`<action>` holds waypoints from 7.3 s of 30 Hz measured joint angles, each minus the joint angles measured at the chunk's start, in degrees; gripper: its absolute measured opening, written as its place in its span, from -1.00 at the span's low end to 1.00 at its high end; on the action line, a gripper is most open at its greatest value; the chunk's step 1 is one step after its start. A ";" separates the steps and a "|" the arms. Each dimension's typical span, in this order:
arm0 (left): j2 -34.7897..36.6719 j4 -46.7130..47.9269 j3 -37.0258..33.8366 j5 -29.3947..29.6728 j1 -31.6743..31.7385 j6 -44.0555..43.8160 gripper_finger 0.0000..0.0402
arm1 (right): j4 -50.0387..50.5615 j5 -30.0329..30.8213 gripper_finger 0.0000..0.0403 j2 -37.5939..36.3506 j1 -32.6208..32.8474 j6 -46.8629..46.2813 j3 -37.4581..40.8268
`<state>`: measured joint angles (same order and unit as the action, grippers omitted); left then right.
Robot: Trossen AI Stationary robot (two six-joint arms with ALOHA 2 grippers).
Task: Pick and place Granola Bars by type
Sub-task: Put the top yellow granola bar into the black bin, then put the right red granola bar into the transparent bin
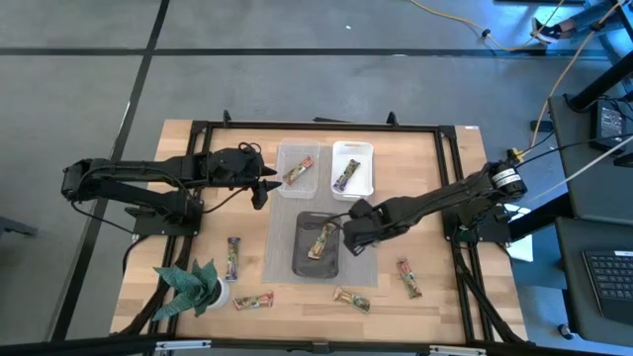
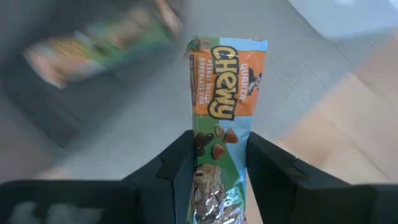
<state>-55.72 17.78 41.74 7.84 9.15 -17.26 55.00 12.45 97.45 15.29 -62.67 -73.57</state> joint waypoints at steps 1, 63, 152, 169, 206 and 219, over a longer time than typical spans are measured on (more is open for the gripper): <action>-0.01 0.00 0.00 0.00 0.00 0.00 -0.06 | -1.27 0.15 -0.31 0.00 -0.13 0.02 -0.95; 0.00 0.20 0.00 0.02 -0.09 -4.51 -0.06 | -33.60 -2.96 0.03 12.22 1.40 9.11 -1.91; -0.02 0.00 0.00 -0.02 -0.09 -4.66 -0.06 | -15.76 -9.54 -0.19 -11.26 23.43 -34.34 29.70; -0.02 0.00 0.00 -0.42 -0.09 -6.01 -0.06 | -19.18 5.95 -0.19 -16.06 23.29 -28.15 29.59; -0.02 -0.02 0.00 0.00 -0.09 -7.69 -0.07 | -10.70 -12.72 -0.19 -6.90 19.80 -21.20 24.21; -0.01 -0.01 0.00 -0.14 -0.09 -7.71 -0.06 | -11.74 -13.88 -0.19 -3.04 19.80 -21.06 24.13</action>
<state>-55.74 17.77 41.74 7.69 9.06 -24.96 43.25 -1.43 94.41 35.09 -83.73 -49.44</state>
